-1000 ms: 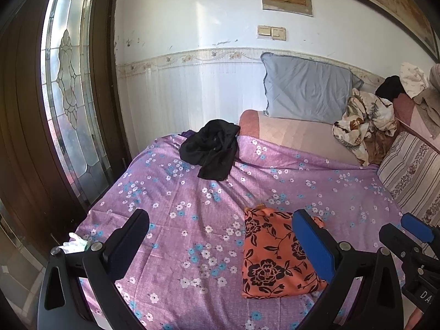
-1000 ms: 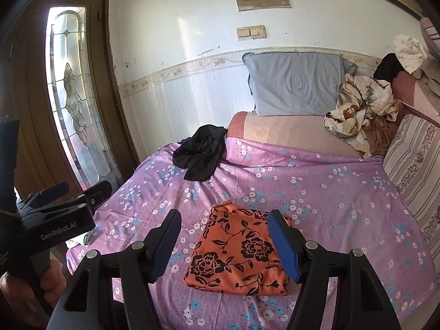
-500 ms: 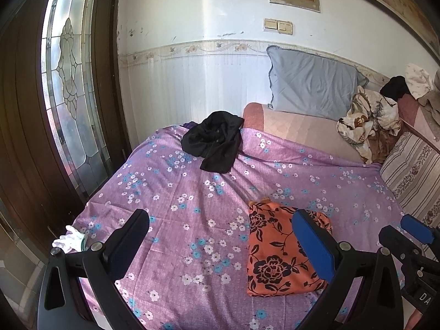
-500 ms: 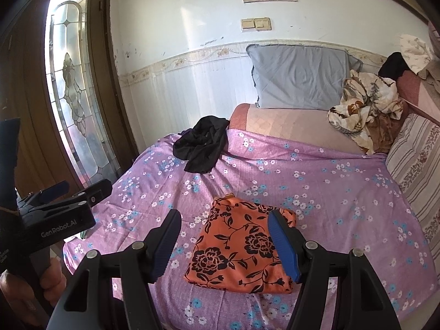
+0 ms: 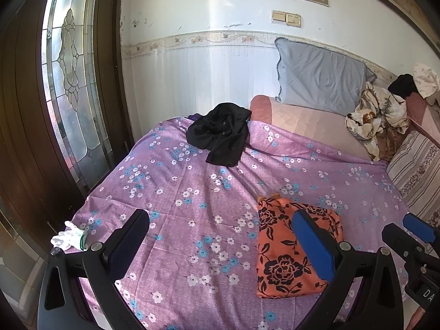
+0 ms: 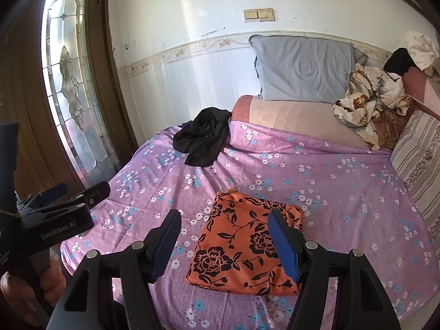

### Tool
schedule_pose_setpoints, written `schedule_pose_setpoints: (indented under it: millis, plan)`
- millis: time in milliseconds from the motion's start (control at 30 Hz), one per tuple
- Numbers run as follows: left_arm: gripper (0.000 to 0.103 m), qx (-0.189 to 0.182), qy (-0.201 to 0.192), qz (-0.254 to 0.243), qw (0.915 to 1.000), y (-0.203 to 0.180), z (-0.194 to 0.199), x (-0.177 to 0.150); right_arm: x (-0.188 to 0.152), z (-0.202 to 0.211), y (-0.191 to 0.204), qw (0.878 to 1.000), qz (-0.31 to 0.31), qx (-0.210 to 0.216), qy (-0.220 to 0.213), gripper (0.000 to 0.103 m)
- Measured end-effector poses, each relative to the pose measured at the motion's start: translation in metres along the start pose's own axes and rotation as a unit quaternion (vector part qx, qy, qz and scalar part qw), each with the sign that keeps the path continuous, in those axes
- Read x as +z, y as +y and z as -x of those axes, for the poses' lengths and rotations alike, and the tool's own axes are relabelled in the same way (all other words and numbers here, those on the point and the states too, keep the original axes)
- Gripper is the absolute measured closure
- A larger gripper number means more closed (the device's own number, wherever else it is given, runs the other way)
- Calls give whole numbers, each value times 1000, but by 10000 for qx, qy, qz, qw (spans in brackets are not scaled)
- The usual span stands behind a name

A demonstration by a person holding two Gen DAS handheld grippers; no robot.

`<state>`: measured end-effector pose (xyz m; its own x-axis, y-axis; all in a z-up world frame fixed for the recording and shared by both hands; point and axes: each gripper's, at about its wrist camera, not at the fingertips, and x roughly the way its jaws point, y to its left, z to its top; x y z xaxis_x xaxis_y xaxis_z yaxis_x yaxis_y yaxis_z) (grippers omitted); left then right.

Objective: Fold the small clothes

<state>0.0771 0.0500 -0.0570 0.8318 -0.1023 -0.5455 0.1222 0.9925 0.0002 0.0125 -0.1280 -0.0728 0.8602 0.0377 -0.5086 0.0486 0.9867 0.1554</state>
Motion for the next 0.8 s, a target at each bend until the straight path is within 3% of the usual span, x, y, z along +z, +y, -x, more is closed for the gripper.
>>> schedule_pose_setpoints:
  millis: [800]
  plan:
    - [0,53,69,-50,9999,-10,-43,6,6,-52,-15,9995,-163,171,190,34]
